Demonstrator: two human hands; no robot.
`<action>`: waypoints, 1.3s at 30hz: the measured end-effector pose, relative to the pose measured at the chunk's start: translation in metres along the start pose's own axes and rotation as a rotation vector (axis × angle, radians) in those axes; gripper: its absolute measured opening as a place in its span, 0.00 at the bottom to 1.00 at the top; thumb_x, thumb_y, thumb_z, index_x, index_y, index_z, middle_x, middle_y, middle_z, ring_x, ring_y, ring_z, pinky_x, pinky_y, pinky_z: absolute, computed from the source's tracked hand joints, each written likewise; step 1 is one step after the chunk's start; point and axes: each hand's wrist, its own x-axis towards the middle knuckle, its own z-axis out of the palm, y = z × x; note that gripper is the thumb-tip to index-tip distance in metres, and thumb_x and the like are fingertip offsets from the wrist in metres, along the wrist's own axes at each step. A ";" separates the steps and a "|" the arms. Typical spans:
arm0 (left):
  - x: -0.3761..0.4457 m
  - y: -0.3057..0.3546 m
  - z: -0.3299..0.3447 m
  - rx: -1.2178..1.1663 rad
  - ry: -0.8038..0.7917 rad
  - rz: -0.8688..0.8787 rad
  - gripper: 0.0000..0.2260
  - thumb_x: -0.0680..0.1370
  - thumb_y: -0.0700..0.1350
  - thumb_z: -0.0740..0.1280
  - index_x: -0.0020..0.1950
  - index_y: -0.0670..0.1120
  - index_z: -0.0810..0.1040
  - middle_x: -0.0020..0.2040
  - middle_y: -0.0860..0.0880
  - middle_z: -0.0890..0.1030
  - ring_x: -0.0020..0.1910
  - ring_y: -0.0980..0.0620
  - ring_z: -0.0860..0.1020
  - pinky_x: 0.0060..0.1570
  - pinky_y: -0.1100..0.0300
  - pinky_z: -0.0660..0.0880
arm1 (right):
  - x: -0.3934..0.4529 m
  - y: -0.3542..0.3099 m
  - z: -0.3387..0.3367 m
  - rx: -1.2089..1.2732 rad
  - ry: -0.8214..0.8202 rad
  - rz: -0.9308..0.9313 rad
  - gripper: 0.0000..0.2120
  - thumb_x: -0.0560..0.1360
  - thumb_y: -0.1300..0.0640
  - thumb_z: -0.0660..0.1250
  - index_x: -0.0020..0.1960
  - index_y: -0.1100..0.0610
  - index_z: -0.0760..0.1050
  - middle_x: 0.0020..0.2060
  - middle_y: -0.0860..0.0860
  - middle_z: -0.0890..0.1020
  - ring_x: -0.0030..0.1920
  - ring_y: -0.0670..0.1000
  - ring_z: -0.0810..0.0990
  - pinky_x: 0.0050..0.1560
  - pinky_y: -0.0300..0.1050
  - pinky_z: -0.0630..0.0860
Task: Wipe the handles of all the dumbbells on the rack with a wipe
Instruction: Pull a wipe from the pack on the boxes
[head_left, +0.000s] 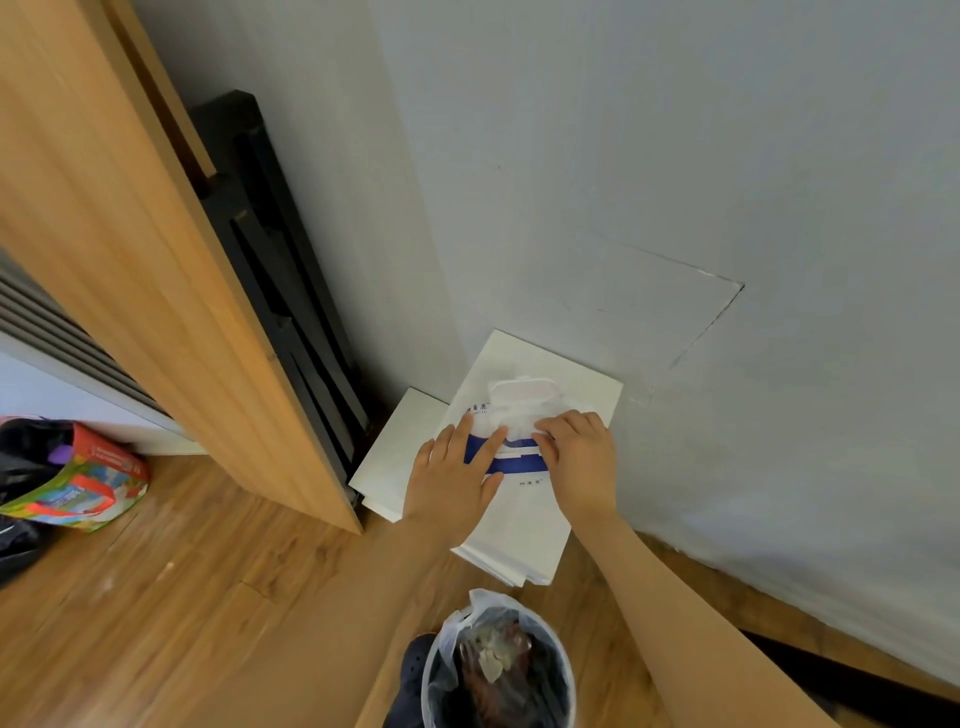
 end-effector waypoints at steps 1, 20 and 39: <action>0.000 0.000 0.001 -0.002 0.001 -0.003 0.25 0.82 0.61 0.44 0.79 0.62 0.41 0.81 0.51 0.46 0.79 0.45 0.49 0.77 0.50 0.47 | -0.002 0.000 0.001 0.003 0.017 0.007 0.15 0.76 0.52 0.66 0.59 0.59 0.79 0.58 0.57 0.80 0.57 0.58 0.78 0.62 0.51 0.72; 0.004 0.004 0.007 0.014 0.005 0.033 0.25 0.83 0.61 0.46 0.78 0.63 0.42 0.81 0.52 0.45 0.79 0.45 0.50 0.76 0.47 0.48 | -0.022 -0.004 -0.011 0.177 0.110 0.134 0.18 0.75 0.50 0.61 0.58 0.61 0.77 0.57 0.58 0.80 0.55 0.58 0.78 0.59 0.51 0.74; 0.008 0.012 0.008 -0.432 0.196 0.011 0.27 0.78 0.59 0.46 0.73 0.55 0.69 0.77 0.50 0.63 0.74 0.47 0.65 0.73 0.52 0.64 | -0.024 0.009 -0.031 0.506 0.243 0.186 0.11 0.78 0.52 0.63 0.60 0.53 0.72 0.56 0.48 0.77 0.48 0.46 0.77 0.44 0.30 0.74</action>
